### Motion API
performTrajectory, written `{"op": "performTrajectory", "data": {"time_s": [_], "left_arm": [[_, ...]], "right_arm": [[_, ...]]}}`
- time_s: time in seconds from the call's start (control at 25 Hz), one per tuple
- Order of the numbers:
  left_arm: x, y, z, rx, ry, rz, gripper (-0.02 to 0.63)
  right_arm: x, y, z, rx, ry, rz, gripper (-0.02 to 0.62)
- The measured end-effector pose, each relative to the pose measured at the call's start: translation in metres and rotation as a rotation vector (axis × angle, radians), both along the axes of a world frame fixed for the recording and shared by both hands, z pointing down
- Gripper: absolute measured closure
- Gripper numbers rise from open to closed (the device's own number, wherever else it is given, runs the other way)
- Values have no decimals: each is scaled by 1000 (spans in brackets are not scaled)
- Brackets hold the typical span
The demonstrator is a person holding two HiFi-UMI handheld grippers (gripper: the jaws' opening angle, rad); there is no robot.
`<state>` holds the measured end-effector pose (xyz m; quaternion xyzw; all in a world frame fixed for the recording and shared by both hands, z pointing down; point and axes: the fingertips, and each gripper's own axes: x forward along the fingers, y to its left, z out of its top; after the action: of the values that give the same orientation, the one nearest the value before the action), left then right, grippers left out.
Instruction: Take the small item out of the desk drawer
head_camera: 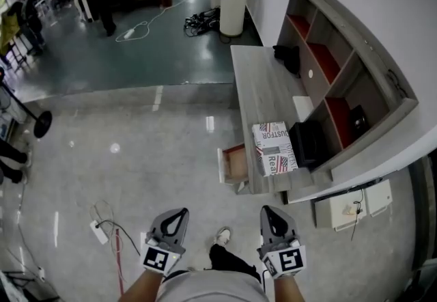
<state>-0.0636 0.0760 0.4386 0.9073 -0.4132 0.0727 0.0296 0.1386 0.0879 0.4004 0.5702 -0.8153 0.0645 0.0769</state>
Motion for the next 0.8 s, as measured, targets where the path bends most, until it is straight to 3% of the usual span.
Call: {"op": "performTrajectory", "data": {"time_s": [0.32, 0.6, 0.8], "left_arm": [[42, -84, 18, -56, -10, -61, 589], [48, -130, 45, -109, 15, -74, 589], [57, -159, 92, -174, 60, -50, 589]], "right_arm": [[32, -85, 11, -8, -6, -72, 574], [20, -116, 11, -8, 8, -115, 574], [14, -125, 33, -46, 47, -87, 574]]}}
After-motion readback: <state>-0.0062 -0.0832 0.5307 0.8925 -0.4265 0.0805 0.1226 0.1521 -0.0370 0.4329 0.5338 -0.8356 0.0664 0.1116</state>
